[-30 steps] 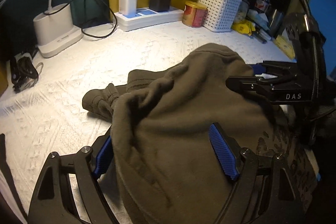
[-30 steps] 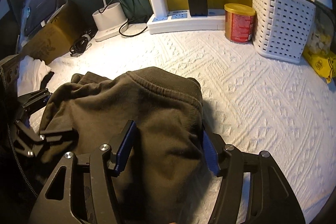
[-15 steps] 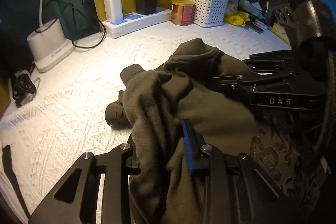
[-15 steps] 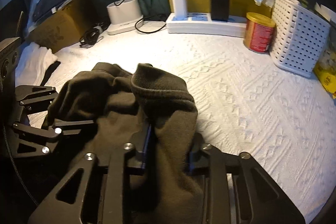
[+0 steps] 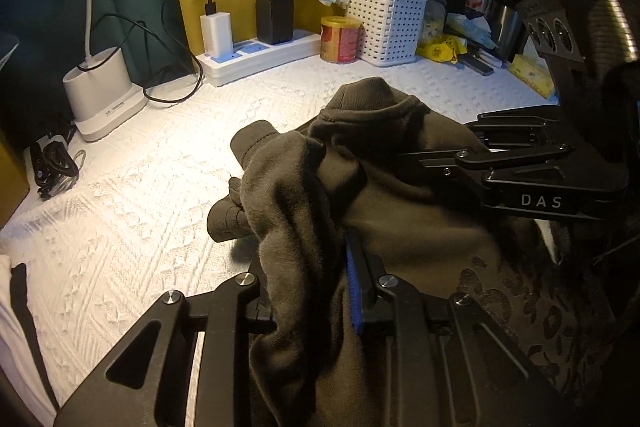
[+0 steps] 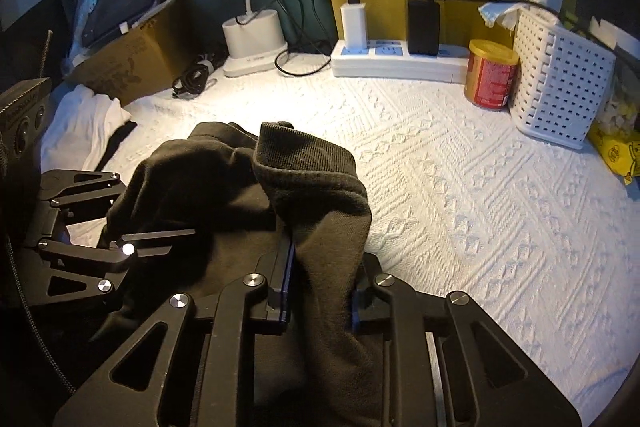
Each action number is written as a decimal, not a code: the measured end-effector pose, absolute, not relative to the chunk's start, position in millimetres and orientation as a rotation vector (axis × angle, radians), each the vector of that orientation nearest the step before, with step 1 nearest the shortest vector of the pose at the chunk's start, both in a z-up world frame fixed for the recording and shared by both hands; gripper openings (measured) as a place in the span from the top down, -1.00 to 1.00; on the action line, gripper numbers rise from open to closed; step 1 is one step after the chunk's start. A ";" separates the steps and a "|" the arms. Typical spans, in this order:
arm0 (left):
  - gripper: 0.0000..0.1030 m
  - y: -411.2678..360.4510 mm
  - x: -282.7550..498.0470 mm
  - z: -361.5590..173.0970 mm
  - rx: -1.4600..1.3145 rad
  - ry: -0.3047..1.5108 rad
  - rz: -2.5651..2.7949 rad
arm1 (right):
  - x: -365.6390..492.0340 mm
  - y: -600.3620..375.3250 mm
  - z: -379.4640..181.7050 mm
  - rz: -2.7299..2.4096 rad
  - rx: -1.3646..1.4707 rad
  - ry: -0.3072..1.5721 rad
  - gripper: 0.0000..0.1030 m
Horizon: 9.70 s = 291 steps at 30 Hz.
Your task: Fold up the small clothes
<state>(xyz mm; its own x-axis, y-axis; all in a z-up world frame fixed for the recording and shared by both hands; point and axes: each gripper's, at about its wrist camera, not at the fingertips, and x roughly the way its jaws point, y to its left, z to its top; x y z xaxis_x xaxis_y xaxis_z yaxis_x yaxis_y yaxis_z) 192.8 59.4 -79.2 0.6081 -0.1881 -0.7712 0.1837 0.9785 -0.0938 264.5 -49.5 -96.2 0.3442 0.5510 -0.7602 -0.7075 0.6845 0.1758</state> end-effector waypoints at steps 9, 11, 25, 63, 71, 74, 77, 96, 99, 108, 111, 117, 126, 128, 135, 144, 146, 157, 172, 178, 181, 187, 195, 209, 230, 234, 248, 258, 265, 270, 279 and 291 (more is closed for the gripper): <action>0.61 52.1 172.7 -53.4 -0.015 0.810 -0.205 | 239.7 -59.9 -66.5 0.822 -0.180 0.822 0.58; 0.62 52.2 166.0 -46.4 -0.026 0.787 -0.199 | 233.7 -61.9 -59.9 0.822 -0.179 0.805 0.59; 0.63 51.5 129.4 -4.7 -0.104 0.638 -0.200 | 185.9 -81.4 -1.8 0.822 -0.163 0.656 0.59; 0.65 71.4 13.4 110.3 -0.058 0.282 -0.108 | 58.8 -78.4 143.0 0.942 -0.196 0.208 0.60; 0.65 94.8 -14.3 132.6 -0.023 0.224 -0.047 | 40.8 -62.9 162.3 0.993 -0.208 0.135 0.60; 0.65 105.2 -23.6 137.3 0.002 0.212 -0.019 | 29.9 -55.2 168.2 1.022 -0.214 0.112 0.60; 0.65 112.9 -36.4 140.8 0.027 0.215 0.003 | 16.6 -47.5 172.4 1.057 -0.221 0.090 0.60; 0.65 149.2 -82.3 129.3 0.041 0.338 0.093 | -37.3 -3.8 161.9 1.239 -0.242 0.119 0.60; 0.65 151.4 -71.0 120.7 0.034 0.370 0.091 | -27.0 0.7 153.3 1.228 -0.236 0.157 0.60; 0.65 152.1 -36.6 104.3 0.009 0.422 0.062 | 13.8 6.6 131.0 1.183 -0.230 0.248 0.60; 0.65 150.7 -23.3 99.2 0.006 0.443 0.047 | 29.5 9.2 123.7 1.165 -0.222 0.276 0.60; 0.66 157.4 9.0 84.9 -0.017 0.486 0.029 | 63.2 18.6 106.0 1.146 -0.211 0.341 0.60; 0.66 169.0 53.1 60.3 -0.047 0.561 0.020 | 109.9 37.0 78.4 1.133 -0.209 0.426 0.60; 0.66 171.6 60.6 53.7 -0.058 0.580 0.016 | 118.8 40.9 71.4 1.131 -0.204 0.446 0.60; 0.66 177.7 78.1 36.8 -0.079 0.629 0.005 | 145.8 53.6 48.2 1.116 -0.196 0.512 0.60; 0.66 191.5 100.4 9.4 -0.109 0.703 -0.029 | 174.7 70.3 16.2 1.077 -0.198 0.596 0.60; 0.66 195.1 105.3 1.9 -0.115 0.725 -0.036 | 180.4 73.8 8.2 1.067 -0.200 0.614 0.60; 0.66 213.2 134.8 -39.1 -0.111 0.859 -0.076 | 216.5 97.8 -49.3 1.000 -0.179 0.763 0.60; 0.63 252.6 162.2 -77.7 -0.295 1.003 -0.106 | 267.7 102.0 -108.2 0.895 -0.123 0.949 0.40; 0.55 257.7 160.6 -75.8 -0.324 0.982 -0.073 | 299.4 77.0 -112.7 0.817 -0.043 0.964 0.35; 0.55 258.0 161.4 -71.3 -0.307 0.958 -0.035 | 303.7 82.4 -115.1 0.825 -0.051 0.980 0.32; 0.55 269.8 170.6 -65.8 -0.278 0.940 0.020 | 305.4 84.3 -113.4 0.817 -0.058 0.965 0.32; 0.53 283.3 179.6 -72.5 -0.180 0.959 0.095 | 292.7 76.2 -111.7 0.769 -0.082 0.952 0.14; 0.53 261.1 128.0 -39.4 -0.216 0.906 0.101 | 256.1 44.9 -101.9 0.705 -0.115 0.919 -0.01; -0.08 209.3 66.9 -60.6 -0.209 0.961 0.099 | 173.5 20.0 -107.2 0.776 -0.120 0.961 -0.01; -0.08 202.1 59.1 -54.9 -0.185 0.938 0.131 | 157.7 15.2 -106.3 0.820 -0.077 0.986 -0.01; -0.08 191.4 8.2 -47.2 -0.214 0.890 0.228 | 110.1 -6.7 -103.6 0.893 -0.074 0.986 0.00; -0.08 179.5 -18.2 -43.8 -0.237 0.855 0.234 | 78.6 -11.9 -101.6 0.923 -0.104 0.977 0.00; -0.45 155.8 -33.4 -25.5 -0.204 0.793 0.210 | 56.7 -20.6 -101.0 0.950 -0.112 0.966 0.00; -0.45 139.5 -38.9 -25.2 -0.216 0.798 0.184 | 47.1 -31.7 -100.8 0.961 -0.099 0.970 0.00; -0.46 96.5 -28.0 -23.9 -0.179 0.817 0.105 | 40.3 -58.5 -97.5 0.937 -0.071 0.967 0.00; -0.77 43.4 -5.5 -20.2 -0.118 0.787 0.029 | 51.1 -106.1 -92.1 0.837 -0.009 0.945 -0.12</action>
